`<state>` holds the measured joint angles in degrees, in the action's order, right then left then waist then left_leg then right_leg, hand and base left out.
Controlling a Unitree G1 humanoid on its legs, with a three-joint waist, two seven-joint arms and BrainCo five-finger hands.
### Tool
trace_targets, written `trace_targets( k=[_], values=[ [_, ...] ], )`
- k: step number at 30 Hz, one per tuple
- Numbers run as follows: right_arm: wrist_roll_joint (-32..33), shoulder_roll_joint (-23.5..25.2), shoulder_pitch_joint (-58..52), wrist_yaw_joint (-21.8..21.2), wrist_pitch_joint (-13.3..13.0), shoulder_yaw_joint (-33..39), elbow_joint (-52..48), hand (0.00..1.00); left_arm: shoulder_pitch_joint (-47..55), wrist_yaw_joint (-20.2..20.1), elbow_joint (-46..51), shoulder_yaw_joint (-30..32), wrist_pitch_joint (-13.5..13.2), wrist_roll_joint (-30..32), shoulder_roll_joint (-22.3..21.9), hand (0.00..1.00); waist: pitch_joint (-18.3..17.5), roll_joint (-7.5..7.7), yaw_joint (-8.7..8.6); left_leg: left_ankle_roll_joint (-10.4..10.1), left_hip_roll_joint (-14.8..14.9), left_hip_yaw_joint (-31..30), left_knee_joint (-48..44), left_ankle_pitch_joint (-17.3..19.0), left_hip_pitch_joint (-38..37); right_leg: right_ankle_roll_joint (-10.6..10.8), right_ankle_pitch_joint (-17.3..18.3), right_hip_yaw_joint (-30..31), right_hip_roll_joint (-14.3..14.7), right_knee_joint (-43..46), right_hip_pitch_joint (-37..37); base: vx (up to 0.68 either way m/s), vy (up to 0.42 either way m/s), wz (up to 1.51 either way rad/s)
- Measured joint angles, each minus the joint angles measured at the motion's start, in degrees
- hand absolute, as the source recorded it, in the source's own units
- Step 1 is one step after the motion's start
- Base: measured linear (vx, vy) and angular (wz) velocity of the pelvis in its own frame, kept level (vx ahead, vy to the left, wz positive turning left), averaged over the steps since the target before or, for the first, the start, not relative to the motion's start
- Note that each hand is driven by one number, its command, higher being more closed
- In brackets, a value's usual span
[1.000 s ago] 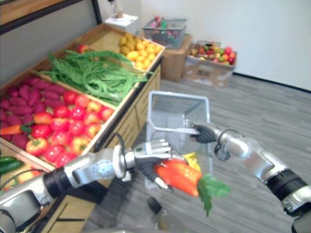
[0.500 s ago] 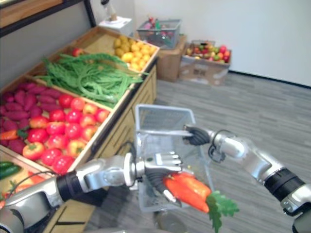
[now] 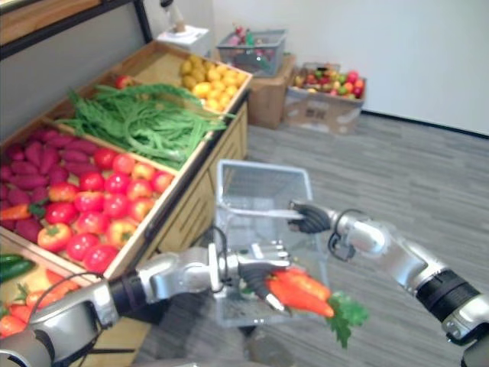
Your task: Pick vegetable in the basket
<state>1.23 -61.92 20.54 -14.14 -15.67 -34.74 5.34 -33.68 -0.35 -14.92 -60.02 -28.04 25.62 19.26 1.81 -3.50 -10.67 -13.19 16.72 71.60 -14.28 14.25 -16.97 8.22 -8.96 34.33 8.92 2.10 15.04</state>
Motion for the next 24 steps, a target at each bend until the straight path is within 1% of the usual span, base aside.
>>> trace_targets(
  k=[3, 4, 5, 9, 11, 12, 16, 18, 19, 22, 24],
  values=[
    [0.0, 0.1, 0.0, -0.2, 0.0, 0.0, 0.0, 1.0, 0.0, 0.0, -4.2, 0.4, 1.2, 1.0, -2.5, 1.0, 0.0, 0.0, -0.01, 0.0, 0.0, 0.0, 0.0, 0.0, 0.0, 0.0, 0.0, 0.0, 0.0, 0.1, 0.0, -0.02, -0.02, 0.01],
    [0.0, 0.2, 0.0, -0.2, 0.0, 0.0, 0.0, 1.0, 0.0, 0.1, -5.7, 1.2, 1.3, 2.3, -3.5, 1.0, 0.0, 0.01, 0.0, 0.0, 0.0, -0.1, 0.0, 0.0, 0.0, 0.0, 0.0, -0.1, 0.0, 0.1, 0.0, -0.04, -0.037, 0.01],
    [0.0, 0.2, 0.0, -0.2, 0.0, 0.0, 0.0, 1.0, 0.0, 0.1, -6.3, 1.6, 1.4, 2.4, -3.9, 1.0, 0.0, 0.01, 0.0, 0.0, 0.0, -0.1, 0.0, 0.0, 0.0, 0.0, 0.0, -0.1, 0.0, 0.2, 0.1, -0.04, -0.036, 0.0],
    [0.2, 0.2, 0.0, -0.3, 0.1, 0.0, -0.3, 1.0, 0.0, 0.7, -9.3, 3.4, 3.1, 2.8, -6.3, 1.0, 0.0, 0.05, -0.02, 0.0, -0.1, -0.1, -0.1, 0.0, 0.6, 0.3, 0.2, -0.1, 0.0, 0.5, 0.7, -0.03, -0.031, 0.01],
    [1.4, 0.2, 0.0, -0.9, 0.4, 0.0, -0.3, 1.0, 0.0, 1.5, -11.7, 4.5, 3.7, 3.4, -7.7, 1.0, 0.0, 0.08, 0.0, -0.1, 0.0, -0.1, -0.1, 0.0, 0.8, 0.3, 0.2, -0.1, 0.0, 0.6, 1.0, -0.01, -0.016, 0.01],
    [1.6, 0.2, 0.0, -1.3, 0.4, 0.0, -0.3, 1.0, -0.1, 1.8, -12.8, 5.0, 3.9, 4.6, -8.1, 1.0, 0.1, 0.1, -0.01, -0.2, 0.0, -0.1, -0.1, -0.1, 0.8, 0.3, 0.2, -0.2, 0.0, 0.6, 1.0, 0.0, 0.0, 0.0],
    [1.6, 0.2, 0.0, -1.4, 0.7, 0.2, -0.3, 1.0, -0.2, 1.9, -15.7, 6.0, 4.6, 5.2, -8.4, 1.0, 0.2, 0.35, -0.03, -0.2, 0.0, -0.1, -0.1, -0.1, 0.8, 0.3, 0.2, -0.3, 0.0, 0.8, 1.1, 0.0, 0.0, 0.0],
    [1.6, 0.2, 0.0, -1.4, 0.7, 0.3, -0.3, 1.0, -0.2, 2.1, -16.8, 6.8, 5.2, 6.9, -8.4, 1.0, 0.3, 0.41, -0.01, -0.2, 0.0, -0.1, -0.1, -0.1, 1.0, 0.3, 0.3, -0.3, 0.0, 0.8, 1.3, 0.0, 0.0, 0.0],
    [1.6, 0.2, 0.0, -1.4, 0.8, 0.4, -0.3, 1.0, -0.2, 2.1, -17.7, 7.2, 5.5, 7.2, -8.4, 0.0, 0.3, 0.42, -0.01, -0.2, 0.0, -0.1, -0.1, -0.1, 1.2, 0.3, 0.3, -0.3, 0.0, 0.9, 1.5, 0.0, 0.0, 0.0],
    [1.7, 0.2, 0.0, -1.5, 1.0, 0.5, -0.4, 1.0, -0.3, 2.1, -19.0, 7.8, 5.8, 7.4, -8.5, 0.0, 0.4, 0.61, -0.02, -0.2, 0.0, -0.1, -0.2, -0.1, 1.8, 0.3, 0.3, -0.3, 0.0, 0.9, 2.0, 0.0, 0.0, 0.0],
    [2.1, 0.2, 0.0, -1.5, 1.3, 0.6, -0.4, 1.0, -0.3, 2.1, -20.3, 8.3, 6.2, 9.5, -9.0, 0.0, 0.4, 0.68, 0.0, -0.2, 0.1, 0.0, -0.2, -0.1, 1.8, 0.2, 0.3, -0.3, 0.1, 0.9, 2.1, 0.0, 0.0, 0.0]
  ],
)
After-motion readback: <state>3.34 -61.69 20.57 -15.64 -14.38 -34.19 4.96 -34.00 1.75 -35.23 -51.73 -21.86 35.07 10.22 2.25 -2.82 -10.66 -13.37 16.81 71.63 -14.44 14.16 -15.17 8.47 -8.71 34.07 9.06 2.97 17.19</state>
